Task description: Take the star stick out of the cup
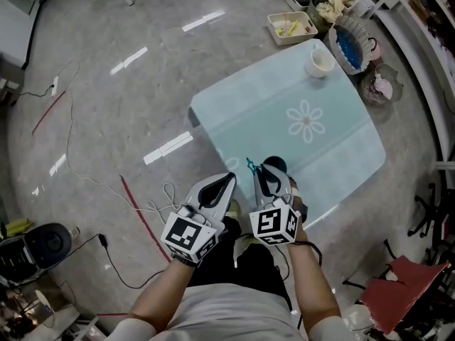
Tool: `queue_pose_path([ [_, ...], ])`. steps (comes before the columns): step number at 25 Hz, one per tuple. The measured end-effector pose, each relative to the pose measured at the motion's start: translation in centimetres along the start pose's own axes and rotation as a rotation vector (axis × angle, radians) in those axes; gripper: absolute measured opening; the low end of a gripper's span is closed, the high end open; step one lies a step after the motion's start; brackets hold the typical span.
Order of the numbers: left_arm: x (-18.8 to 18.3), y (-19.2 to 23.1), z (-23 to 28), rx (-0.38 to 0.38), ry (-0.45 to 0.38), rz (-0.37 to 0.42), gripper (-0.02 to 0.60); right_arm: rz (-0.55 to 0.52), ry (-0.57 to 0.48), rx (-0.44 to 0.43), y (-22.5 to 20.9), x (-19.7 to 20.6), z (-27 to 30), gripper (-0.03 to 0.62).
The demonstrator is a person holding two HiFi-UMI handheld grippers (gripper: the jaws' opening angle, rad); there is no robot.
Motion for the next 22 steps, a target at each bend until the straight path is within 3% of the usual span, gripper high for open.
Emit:
queue_pose_path([
  [9,-0.1,0.9,0.5,-0.006,0.007,-0.007,0.006,-0.038,0.032,0.002,-0.2,0.3,1.1,0.034],
  [22,-2.1,-0.7,0.1,0.016,0.003,0.005,0.006,0.059,-0.016,0.03,-1.7,-1.5,-1.9,0.026],
])
Point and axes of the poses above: the fingertips, and each gripper's own axes: z forward along the fingers, y to its left, x out of its underside, the point moved 3 cm from there along -z, backward along the fingers, and after that the axes turned 1 degree about -y, right-handed, at the moved point
